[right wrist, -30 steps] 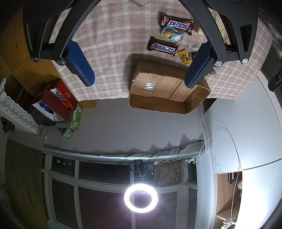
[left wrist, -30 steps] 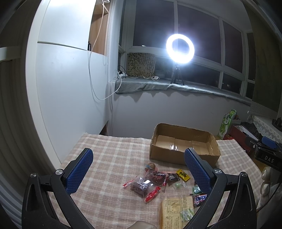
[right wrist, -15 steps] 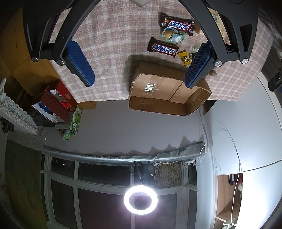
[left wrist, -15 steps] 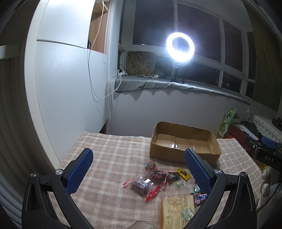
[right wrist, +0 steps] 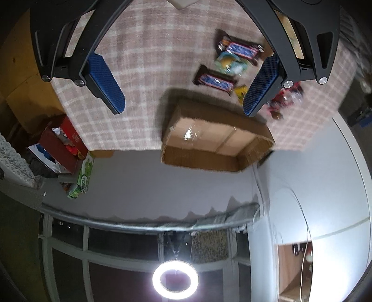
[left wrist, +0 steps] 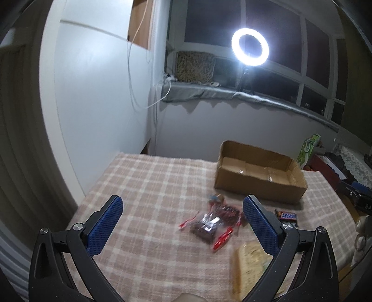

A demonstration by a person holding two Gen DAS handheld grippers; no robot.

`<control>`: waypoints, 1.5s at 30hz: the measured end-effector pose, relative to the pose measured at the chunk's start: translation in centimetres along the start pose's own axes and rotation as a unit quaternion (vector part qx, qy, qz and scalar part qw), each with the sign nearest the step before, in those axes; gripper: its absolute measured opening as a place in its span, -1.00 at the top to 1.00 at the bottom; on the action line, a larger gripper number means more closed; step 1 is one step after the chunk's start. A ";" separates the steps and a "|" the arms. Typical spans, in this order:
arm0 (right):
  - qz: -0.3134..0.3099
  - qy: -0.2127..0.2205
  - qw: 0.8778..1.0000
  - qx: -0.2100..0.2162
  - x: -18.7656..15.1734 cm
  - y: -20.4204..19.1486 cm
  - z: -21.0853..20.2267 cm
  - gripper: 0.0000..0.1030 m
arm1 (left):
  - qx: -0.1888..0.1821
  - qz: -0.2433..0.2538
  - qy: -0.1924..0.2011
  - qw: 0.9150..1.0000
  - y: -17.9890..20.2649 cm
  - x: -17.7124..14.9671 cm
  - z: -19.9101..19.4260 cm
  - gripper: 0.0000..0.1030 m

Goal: Organize snacks
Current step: 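Lower the left tool onto the wrapped bread loaf and close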

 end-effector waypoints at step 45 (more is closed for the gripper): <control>0.018 -0.255 0.929 0.269 -10.2 -10.5 6.3 0.16 | -0.256 -0.051 -0.186 0.947 5.3 -9.5 3.9 0.13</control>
Point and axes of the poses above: each gripper's, at about its wrist camera, not at the fingertips, and z roughly the way its jaws point, y to its right, x to its top, the point moved 2 cm from there along z, roughly the way its jaws point, and after that the axes turned 4 degrees about z, right-handed, at the moved point
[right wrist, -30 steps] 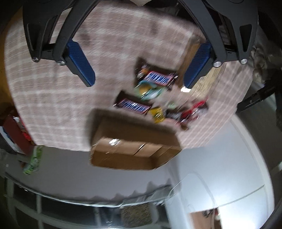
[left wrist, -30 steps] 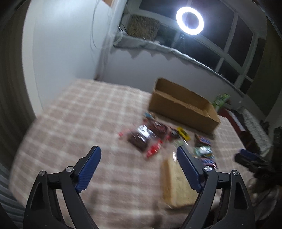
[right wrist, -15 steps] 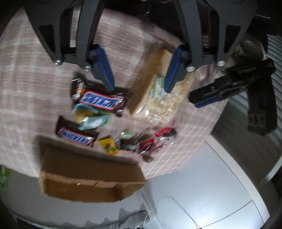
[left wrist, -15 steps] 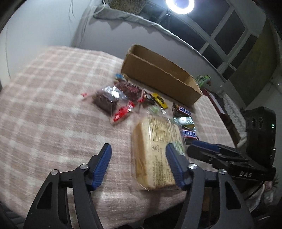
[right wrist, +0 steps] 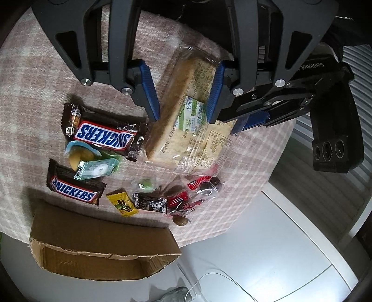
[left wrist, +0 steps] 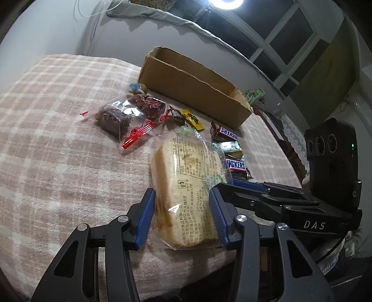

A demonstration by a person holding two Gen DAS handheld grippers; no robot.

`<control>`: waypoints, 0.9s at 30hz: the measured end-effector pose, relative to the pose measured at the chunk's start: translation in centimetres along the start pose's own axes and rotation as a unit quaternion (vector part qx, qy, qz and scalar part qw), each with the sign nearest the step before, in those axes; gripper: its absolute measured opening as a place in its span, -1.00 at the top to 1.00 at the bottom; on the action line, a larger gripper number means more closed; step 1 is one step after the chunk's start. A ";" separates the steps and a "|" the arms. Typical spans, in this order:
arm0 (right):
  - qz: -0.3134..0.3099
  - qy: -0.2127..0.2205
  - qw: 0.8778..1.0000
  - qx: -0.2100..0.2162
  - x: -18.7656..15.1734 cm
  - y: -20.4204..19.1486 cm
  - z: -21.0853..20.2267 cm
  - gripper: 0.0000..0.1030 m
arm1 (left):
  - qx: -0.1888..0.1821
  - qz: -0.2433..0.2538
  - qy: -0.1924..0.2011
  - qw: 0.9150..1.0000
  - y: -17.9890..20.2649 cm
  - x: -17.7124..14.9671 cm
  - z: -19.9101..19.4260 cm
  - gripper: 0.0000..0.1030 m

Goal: Organize snacks
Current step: 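Lower the left tool onto the wrapped bread loaf and close, then carry the bread loaf with the left tool into the cardboard box and release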

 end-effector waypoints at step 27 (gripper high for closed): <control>0.008 0.058 0.998 0.004 3.2 -0.6 -4.4 0.32 | 0.002 0.068 0.046 0.997 3.0 3.8 -0.6 0.13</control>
Point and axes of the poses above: each gripper's, at about its wrist camera, not at the fingertips, and z roughly the way its jaws point, y to its right, x to its top, the point moved 2 cm from there along z, roughly the way its jaws point, and after that the axes turned 4 degrees about z, right-handed, at the moved point
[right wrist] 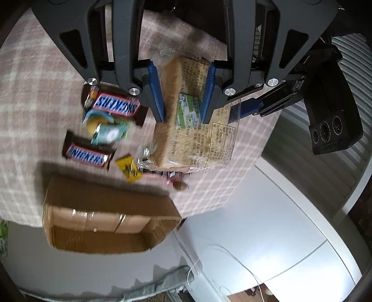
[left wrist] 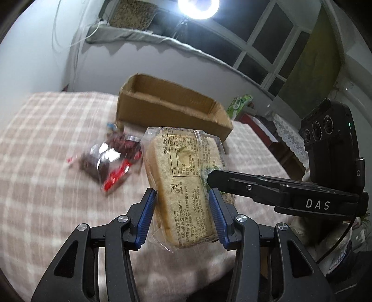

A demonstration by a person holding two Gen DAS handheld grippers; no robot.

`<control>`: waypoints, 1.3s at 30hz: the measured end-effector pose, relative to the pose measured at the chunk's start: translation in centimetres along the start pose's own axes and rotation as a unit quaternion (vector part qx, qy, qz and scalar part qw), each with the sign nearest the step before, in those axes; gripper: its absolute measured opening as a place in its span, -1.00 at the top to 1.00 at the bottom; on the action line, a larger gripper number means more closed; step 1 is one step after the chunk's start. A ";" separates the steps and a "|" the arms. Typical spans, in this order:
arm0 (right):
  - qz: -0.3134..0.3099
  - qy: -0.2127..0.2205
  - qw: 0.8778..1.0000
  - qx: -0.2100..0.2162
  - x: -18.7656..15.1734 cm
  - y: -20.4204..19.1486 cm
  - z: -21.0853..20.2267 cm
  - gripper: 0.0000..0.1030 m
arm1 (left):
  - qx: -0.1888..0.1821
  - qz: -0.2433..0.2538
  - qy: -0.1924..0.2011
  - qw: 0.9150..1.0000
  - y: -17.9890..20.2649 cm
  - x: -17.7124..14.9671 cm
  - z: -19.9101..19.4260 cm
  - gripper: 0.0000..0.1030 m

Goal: Organize snacks
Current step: 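Carry the bread loaf with the left tool into the cardboard box and release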

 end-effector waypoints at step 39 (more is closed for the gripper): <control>0.017 0.047 0.996 -0.078 17.9 10.8 2.6 0.34 | -0.004 0.017 -0.023 1.000 -0.6 15.0 13.5 0.14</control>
Point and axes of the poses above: each gripper's, at about its wrist camera, not at the fingertips, and z roughly the way its jaws point, y to its right, x to its top, the point moved 2 cm from there along z, roughly the way its jaws point, and after that the axes turned 4 degrees about z, right-handed, at the moved point
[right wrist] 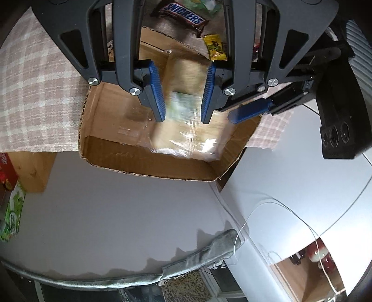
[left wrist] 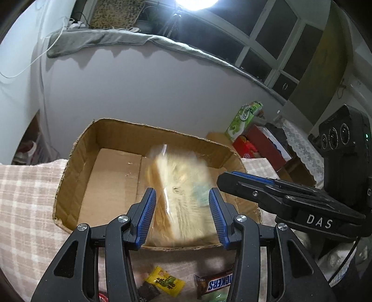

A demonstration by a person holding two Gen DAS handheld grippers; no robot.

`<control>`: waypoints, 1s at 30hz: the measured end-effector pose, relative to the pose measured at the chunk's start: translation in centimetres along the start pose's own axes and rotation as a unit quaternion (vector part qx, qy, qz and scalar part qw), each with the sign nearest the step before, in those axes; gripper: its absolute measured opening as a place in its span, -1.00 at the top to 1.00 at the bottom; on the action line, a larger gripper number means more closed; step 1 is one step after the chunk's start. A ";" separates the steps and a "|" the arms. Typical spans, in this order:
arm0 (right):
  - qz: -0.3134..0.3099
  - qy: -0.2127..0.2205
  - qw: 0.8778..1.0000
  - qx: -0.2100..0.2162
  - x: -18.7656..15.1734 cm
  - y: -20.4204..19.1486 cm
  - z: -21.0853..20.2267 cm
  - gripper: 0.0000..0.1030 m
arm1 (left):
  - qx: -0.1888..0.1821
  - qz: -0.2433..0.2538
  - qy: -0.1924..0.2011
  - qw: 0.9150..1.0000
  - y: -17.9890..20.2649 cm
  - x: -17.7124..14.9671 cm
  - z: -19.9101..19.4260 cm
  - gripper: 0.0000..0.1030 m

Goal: Organize snacks
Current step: 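Carry the bread loaf with the left tool into the cardboard box and release, then move the left tool back to the bag of dark candies and grasp it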

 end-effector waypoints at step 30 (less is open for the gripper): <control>-0.102 0.085 0.991 -0.020 -8.2 -4.5 -11.2 -0.68 | 0.076 -0.041 0.083 0.993 -6.1 -6.7 -14.9 0.08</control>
Point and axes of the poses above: each gripper's, at about its wrist camera, not at the fingertips, and z roughly the way its jaws point, y to its right, x to its top, the point moved 2 cm from there along z, roughly the way its jaws point, and after that the axes turned 4 degrees about z, right-handed, at the moved point
